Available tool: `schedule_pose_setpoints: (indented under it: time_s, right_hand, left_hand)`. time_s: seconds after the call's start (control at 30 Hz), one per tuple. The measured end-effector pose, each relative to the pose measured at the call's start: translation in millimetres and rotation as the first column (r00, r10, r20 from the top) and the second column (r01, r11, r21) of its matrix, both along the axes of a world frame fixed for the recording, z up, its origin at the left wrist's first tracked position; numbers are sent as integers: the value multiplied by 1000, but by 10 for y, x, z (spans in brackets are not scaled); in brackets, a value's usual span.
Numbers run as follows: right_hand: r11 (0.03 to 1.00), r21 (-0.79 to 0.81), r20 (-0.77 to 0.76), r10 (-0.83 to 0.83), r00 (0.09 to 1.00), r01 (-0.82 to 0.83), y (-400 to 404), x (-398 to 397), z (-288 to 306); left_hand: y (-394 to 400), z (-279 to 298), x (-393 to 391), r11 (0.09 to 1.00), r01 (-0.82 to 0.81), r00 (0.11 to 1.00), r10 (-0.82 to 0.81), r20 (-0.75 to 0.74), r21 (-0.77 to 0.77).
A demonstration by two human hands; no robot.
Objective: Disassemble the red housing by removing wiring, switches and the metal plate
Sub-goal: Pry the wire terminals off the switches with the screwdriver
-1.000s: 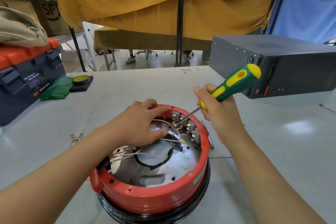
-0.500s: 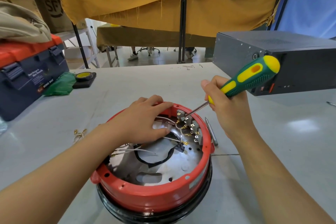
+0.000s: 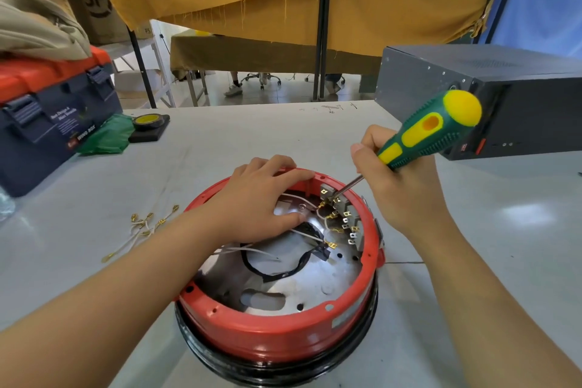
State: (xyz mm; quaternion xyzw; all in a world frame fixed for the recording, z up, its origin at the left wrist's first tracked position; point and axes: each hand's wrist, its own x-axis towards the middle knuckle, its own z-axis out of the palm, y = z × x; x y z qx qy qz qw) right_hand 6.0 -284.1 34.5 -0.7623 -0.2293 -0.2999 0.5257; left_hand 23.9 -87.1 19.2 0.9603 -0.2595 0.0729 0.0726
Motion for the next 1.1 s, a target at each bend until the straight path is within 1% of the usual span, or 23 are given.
schedule_pose_setpoints:
  time_s: [0.17,0.4,0.53,0.67,0.73,0.8,1.1]
  right_hand:
    - [996,-83,42,28,999,-24,9,-8,-15]
    - [989,-124,11,87,996,-85,-3,2,-22]
    - [995,-54,-34,85,996,-86,-22,30,-27]
    - [983,133,-154,147,977,-127,-50,94,-36]
    - [975,182,-169,161,972,-130,-38,113,-45]
    - [978,169,-153,150,977,-123,-31,108,-54]
    - [998,2,-14,62,998,-62,-45,24,7]
  left_hand:
    - [12,-8,-4,1000,-4,1000,3,-10,-29]
    - [18,5,-17,1000,2,999,-3,-33,-25]
    - [15,9,-18,1000,5,999,-6,-36,-24]
    - [12,10,-18,999,0,999,-1,-42,-33]
    - [13,11,-18,1000,-3,999,1,-43,-31]
    - [11,11,-20,1000,-4,999,3,-43,-26]
    - [19,-2,-12,1000,-6,999,5,-41,-28]
